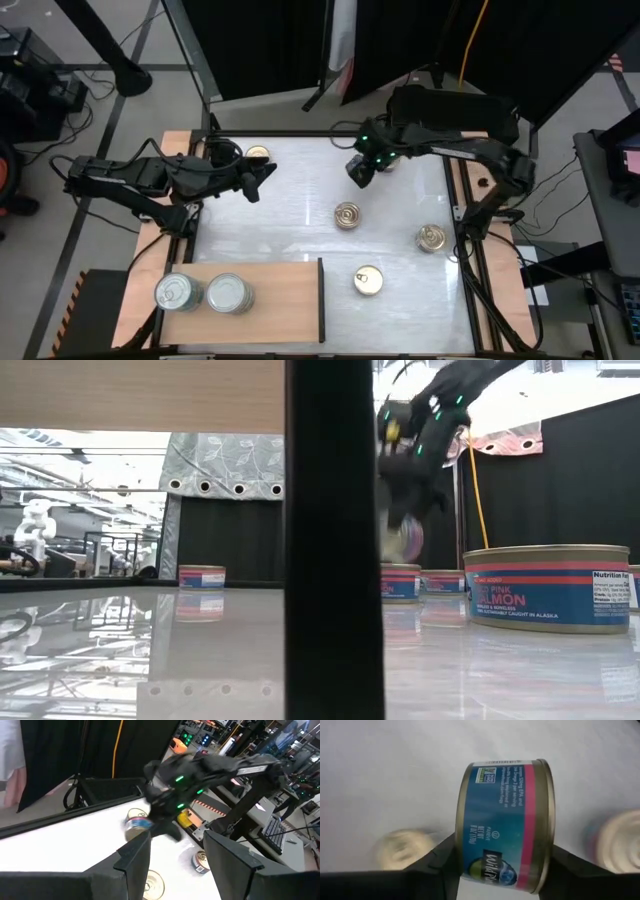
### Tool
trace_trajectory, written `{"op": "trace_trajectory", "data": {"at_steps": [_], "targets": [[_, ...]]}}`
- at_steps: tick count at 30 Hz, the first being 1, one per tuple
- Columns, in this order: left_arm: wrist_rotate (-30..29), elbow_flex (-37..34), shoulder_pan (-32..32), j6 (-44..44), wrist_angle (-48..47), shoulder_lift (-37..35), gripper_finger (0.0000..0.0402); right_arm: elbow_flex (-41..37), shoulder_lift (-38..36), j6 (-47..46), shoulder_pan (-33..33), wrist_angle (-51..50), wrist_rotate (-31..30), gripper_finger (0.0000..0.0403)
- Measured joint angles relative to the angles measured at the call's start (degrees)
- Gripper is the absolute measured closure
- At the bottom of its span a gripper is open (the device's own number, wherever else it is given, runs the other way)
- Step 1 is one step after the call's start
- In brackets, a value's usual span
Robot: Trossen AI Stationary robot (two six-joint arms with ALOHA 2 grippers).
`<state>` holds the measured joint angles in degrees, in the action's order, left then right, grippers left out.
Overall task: Stack canned seafood by type on shelf
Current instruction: Put the blue pink tuna can on the shelf
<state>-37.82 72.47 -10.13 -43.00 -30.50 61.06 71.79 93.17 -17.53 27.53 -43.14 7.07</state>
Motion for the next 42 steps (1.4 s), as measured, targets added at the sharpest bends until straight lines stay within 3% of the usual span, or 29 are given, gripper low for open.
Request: {"op": "trace_trajectory", "data": {"at_steps": [7,11,14,22,30,36,42], "targets": [[3.65,0.00,0.00,-5.19,0.65,0.00,0.0213,0.02,-15.02,-2.44,-4.11,3.79,18.68,0.0222],[12.68,0.00,-0.02,-4.39,5.71,0.00,0.0198,0.02,-21.71,-9.05,-7.95,10.96,23.12,0.0227],[16.46,0.00,-0.30,-0.47,10.36,0.00,0.0164,0.04,-24.61,-13.47,-10.78,18.24,23.24,0.0223],[14.55,0.00,-0.76,15.99,19.43,1.09,0.0075,0.04,-24.19,-21.95,-15.45,41.55,21.71,0.0219],[16.23,0.00,-0.76,19.31,28.78,5.77,0.0068,0.04,-20.43,-22.26,-18.97,53.84,17.71,0.0218],[14.25,0.00,-0.76,13.85,30.16,7.98,0.0068,0.04,-18.51,-20.96,-20.97,56.04,16.76,0.0218],[16.79,0.00,-1.27,13.35,33.58,8.88,0.0068,0.04,-18.21,-19.23,-21.73,56.29,15.03,0.0218]]}}
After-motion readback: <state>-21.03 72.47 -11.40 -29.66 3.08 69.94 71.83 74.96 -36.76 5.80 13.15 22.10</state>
